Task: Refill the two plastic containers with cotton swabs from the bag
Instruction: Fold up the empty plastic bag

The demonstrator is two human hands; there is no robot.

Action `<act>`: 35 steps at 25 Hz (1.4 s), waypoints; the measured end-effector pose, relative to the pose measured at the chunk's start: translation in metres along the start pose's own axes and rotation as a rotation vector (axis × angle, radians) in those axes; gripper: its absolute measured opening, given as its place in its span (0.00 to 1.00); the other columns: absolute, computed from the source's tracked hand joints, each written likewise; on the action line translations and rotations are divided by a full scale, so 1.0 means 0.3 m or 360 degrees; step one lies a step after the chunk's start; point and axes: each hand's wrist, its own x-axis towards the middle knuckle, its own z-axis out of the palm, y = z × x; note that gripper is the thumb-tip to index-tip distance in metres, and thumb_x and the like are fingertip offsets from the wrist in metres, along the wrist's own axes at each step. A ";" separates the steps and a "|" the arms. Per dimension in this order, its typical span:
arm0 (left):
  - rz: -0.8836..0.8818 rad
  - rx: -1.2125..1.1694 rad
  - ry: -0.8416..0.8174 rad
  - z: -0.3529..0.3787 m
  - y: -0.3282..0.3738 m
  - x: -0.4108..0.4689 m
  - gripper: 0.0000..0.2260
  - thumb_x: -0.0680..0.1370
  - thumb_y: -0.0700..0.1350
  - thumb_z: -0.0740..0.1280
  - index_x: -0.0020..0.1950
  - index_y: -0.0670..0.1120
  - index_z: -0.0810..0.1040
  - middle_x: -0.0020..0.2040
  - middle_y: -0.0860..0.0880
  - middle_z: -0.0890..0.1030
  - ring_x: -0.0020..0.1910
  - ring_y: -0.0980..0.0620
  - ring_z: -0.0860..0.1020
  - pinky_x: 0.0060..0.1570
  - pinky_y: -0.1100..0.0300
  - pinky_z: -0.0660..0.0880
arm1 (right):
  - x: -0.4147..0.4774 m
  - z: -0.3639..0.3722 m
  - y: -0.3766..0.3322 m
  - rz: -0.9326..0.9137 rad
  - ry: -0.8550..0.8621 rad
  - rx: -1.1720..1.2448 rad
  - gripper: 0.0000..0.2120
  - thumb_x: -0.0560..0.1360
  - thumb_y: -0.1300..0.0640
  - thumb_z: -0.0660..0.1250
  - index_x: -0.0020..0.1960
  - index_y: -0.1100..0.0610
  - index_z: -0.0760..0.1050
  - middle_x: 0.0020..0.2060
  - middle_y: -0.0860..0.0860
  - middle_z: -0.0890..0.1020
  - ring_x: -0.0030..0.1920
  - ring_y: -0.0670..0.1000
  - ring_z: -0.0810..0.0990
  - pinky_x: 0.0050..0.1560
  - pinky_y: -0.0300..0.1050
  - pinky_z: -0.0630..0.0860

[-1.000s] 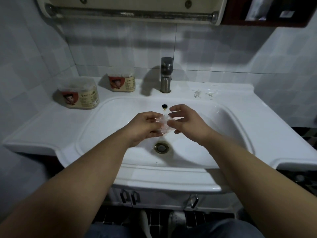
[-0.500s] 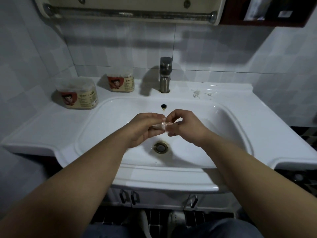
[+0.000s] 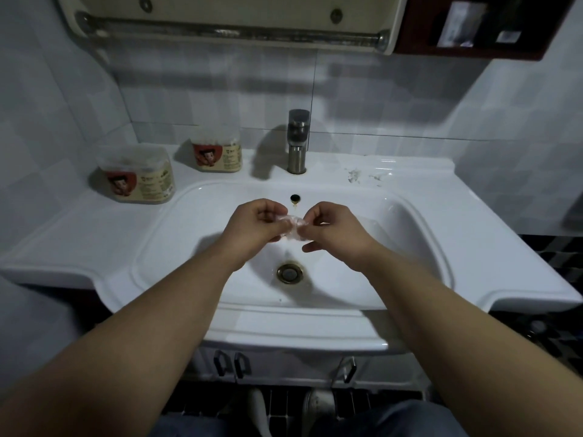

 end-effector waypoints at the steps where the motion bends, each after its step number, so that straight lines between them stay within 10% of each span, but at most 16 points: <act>1: 0.0049 0.0125 0.0034 0.005 -0.004 0.000 0.08 0.75 0.36 0.75 0.46 0.48 0.81 0.44 0.47 0.82 0.41 0.51 0.81 0.44 0.60 0.80 | -0.001 0.005 0.002 -0.0014 0.0048 -0.0058 0.07 0.74 0.65 0.73 0.42 0.59 0.76 0.38 0.54 0.79 0.39 0.53 0.83 0.46 0.54 0.85; 9: -0.0028 -0.0107 0.0021 0.072 0.041 -0.046 0.07 0.75 0.40 0.77 0.51 0.44 0.84 0.52 0.44 0.85 0.45 0.47 0.87 0.52 0.56 0.83 | -0.025 -0.001 -0.028 -0.0152 0.0422 -0.0582 0.06 0.74 0.59 0.72 0.40 0.52 0.77 0.34 0.51 0.83 0.34 0.47 0.81 0.34 0.37 0.75; 18: -0.0097 -0.0074 -0.0064 0.101 0.167 -0.063 0.08 0.75 0.44 0.77 0.52 0.46 0.82 0.49 0.46 0.87 0.49 0.51 0.83 0.46 0.60 0.76 | -0.100 -0.051 -0.095 -0.0668 0.0355 -0.0887 0.14 0.70 0.61 0.77 0.48 0.53 0.73 0.44 0.47 0.75 0.40 0.40 0.77 0.43 0.28 0.72; 28: 0.0033 -0.0017 -0.0434 0.448 0.331 -0.155 0.16 0.78 0.59 0.71 0.54 0.47 0.81 0.54 0.50 0.84 0.54 0.54 0.83 0.52 0.54 0.83 | -0.336 -0.429 -0.163 -0.0572 0.0754 -0.0742 0.08 0.74 0.57 0.76 0.42 0.50 0.77 0.39 0.46 0.81 0.37 0.47 0.82 0.37 0.35 0.73; 35: 0.0214 -0.0080 -0.0576 0.785 0.389 -0.279 0.08 0.80 0.44 0.69 0.57 0.55 0.79 0.51 0.48 0.84 0.49 0.49 0.86 0.48 0.49 0.83 | -0.585 -0.705 -0.101 -0.0296 0.0991 -0.0618 0.05 0.75 0.52 0.75 0.42 0.51 0.81 0.34 0.48 0.84 0.33 0.44 0.82 0.39 0.39 0.75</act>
